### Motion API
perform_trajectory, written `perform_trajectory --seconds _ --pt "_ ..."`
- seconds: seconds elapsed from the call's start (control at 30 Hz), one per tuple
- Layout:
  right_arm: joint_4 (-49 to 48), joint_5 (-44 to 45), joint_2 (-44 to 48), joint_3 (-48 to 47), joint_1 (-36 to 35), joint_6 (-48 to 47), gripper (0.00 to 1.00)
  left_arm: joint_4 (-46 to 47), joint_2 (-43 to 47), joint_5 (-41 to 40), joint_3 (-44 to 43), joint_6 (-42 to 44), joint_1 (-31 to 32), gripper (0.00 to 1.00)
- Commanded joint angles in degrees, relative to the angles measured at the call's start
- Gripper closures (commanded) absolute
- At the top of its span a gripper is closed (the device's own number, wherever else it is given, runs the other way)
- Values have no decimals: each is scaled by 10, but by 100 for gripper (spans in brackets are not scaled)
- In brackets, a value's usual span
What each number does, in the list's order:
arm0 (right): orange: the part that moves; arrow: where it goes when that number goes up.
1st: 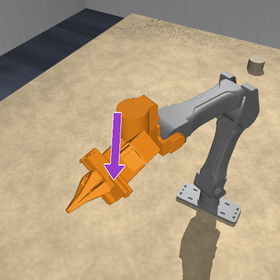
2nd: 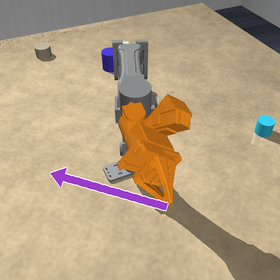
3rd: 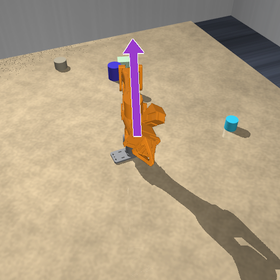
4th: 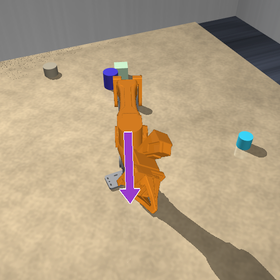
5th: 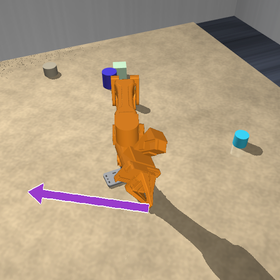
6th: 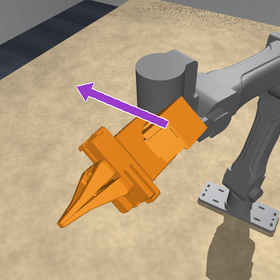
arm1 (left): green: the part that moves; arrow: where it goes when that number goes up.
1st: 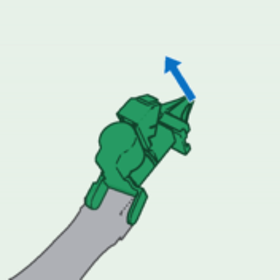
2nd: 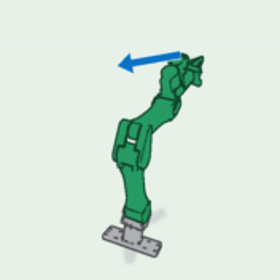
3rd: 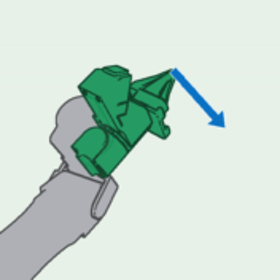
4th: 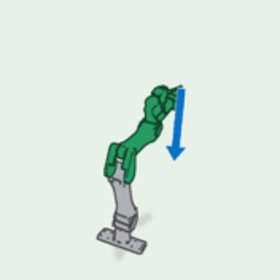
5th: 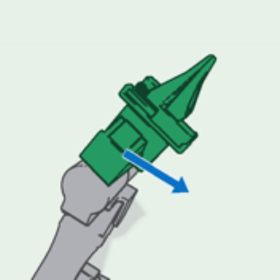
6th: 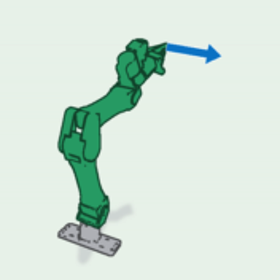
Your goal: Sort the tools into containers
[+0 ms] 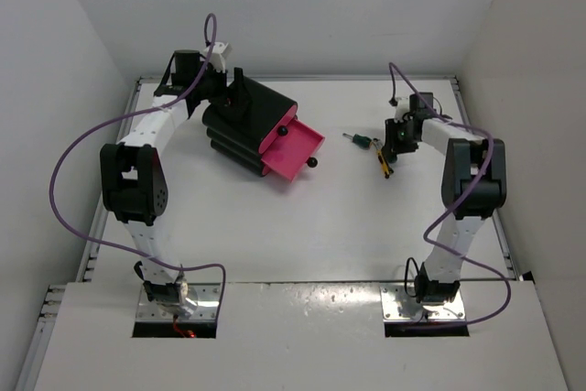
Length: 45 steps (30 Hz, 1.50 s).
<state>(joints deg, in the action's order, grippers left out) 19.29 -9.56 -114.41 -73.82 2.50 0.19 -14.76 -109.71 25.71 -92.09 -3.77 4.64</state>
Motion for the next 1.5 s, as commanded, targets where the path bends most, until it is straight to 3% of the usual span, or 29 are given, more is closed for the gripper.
perform_trajectory --seconds 0.0,0.2,0.5,1.03,1.47 --pt "-35 -101 115 18 1 30 91 -140 -68 -55 37 49 25 1" --pt "-88 -200 190 47 -57 152 94 -140 -68 -55 37 49 25 1" --pt "-85 -234 116 -39 -140 222 94 -140 -74 -50 37 44 25 1" --pt "-114 -218 41 -95 -223 267 95 -134 -79 -44 42 44 25 1" --pt "-114 -175 -5 -123 -240 267 94 -134 -79 -44 42 44 25 1"
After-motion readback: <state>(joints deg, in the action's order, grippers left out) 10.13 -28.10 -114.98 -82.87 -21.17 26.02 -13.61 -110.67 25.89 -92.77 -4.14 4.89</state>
